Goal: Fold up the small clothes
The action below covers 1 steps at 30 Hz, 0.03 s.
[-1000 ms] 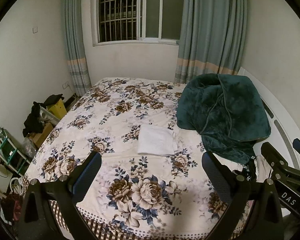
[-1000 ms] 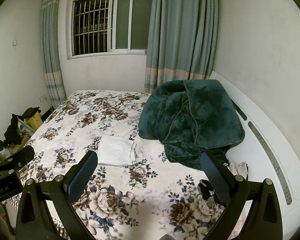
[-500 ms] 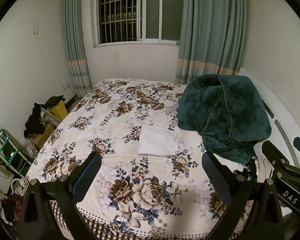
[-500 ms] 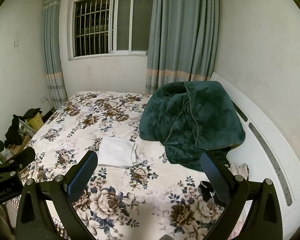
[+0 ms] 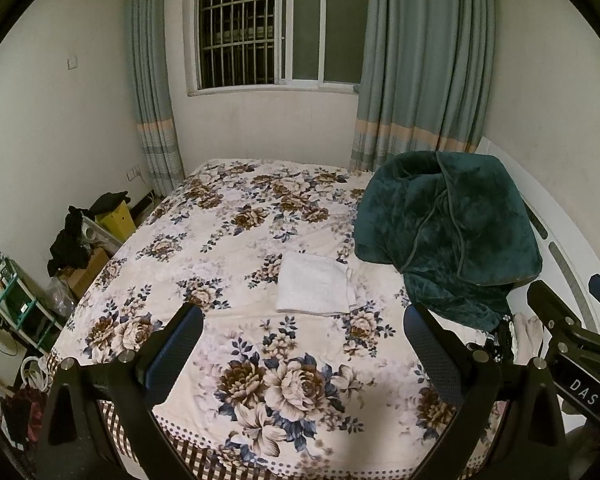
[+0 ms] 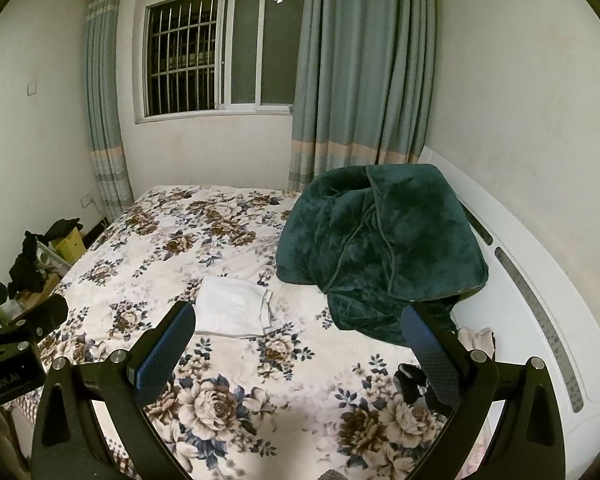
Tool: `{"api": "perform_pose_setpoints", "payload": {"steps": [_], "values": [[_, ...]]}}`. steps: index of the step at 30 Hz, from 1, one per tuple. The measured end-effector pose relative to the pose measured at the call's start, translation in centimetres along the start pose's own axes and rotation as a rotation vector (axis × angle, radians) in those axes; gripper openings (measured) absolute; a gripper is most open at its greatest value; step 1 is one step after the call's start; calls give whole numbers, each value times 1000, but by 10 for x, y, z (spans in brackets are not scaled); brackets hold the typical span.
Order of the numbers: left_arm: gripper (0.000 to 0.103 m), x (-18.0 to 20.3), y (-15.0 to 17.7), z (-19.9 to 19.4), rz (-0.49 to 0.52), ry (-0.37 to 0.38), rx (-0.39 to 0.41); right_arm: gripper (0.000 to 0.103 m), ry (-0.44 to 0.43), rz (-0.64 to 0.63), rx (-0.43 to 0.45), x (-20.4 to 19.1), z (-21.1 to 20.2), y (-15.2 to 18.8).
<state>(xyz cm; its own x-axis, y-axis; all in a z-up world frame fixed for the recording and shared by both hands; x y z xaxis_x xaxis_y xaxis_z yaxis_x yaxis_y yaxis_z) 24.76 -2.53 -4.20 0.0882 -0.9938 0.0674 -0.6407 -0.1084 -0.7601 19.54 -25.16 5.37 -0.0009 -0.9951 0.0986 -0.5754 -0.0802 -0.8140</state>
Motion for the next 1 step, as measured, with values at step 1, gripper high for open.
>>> {"api": "perform_pose_setpoints", "payload": {"steps": [1], "values": [[103, 0, -1, -1, -1, 0, 1, 103, 2, 0, 1, 0, 0, 1]]}}
Point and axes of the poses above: each gripper's, at about its wrist camera, not at the fingertips, and z roughly the way its jaws point, x to its right, y to its underside, the point moved 7 cm from there along z, roughly the way its jaws point, and after that the axes turned 3 degrees about y, right-handed, at the moved point
